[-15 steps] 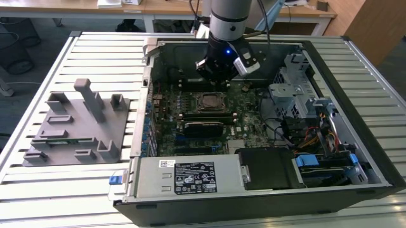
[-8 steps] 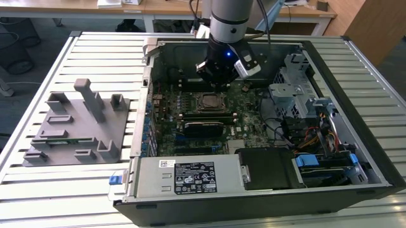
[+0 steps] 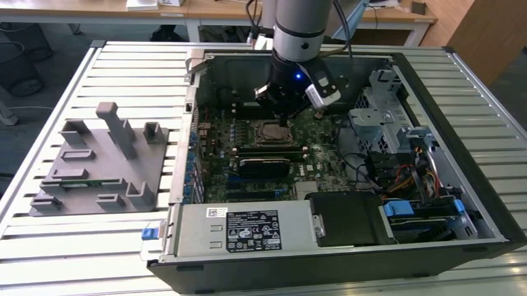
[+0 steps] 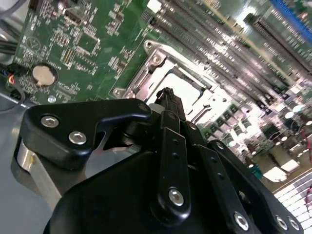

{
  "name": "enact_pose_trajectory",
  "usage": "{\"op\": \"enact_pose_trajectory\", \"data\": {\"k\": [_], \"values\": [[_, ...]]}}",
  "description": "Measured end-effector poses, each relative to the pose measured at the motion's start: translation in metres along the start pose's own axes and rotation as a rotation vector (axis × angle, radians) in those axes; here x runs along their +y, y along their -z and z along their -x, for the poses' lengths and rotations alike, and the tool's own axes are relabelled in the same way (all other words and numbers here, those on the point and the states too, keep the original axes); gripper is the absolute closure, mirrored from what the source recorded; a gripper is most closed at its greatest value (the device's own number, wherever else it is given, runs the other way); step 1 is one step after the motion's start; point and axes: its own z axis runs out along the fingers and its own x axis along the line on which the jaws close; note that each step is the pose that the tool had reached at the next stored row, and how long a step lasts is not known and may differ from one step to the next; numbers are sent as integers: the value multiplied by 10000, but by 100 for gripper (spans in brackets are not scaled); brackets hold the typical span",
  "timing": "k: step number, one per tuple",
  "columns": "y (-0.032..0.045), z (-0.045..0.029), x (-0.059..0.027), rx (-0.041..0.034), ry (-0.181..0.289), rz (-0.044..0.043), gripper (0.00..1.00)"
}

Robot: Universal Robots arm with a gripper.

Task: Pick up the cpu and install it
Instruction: 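Install the second cpu locking lever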

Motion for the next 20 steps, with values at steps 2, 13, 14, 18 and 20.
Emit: {"op": "enact_pose_trajectory", "data": {"k": [2, 13, 14, 18, 20], "values": [[7, -1, -10, 76, -3, 5, 89], [10, -13, -141, 248, -8, 40, 89], [11, -14, -155, 248, -8, 40, 89], [12, -16, -202, 383, -12, 56, 89], [12, -17, -221, 501, -15, 95, 89]]}}
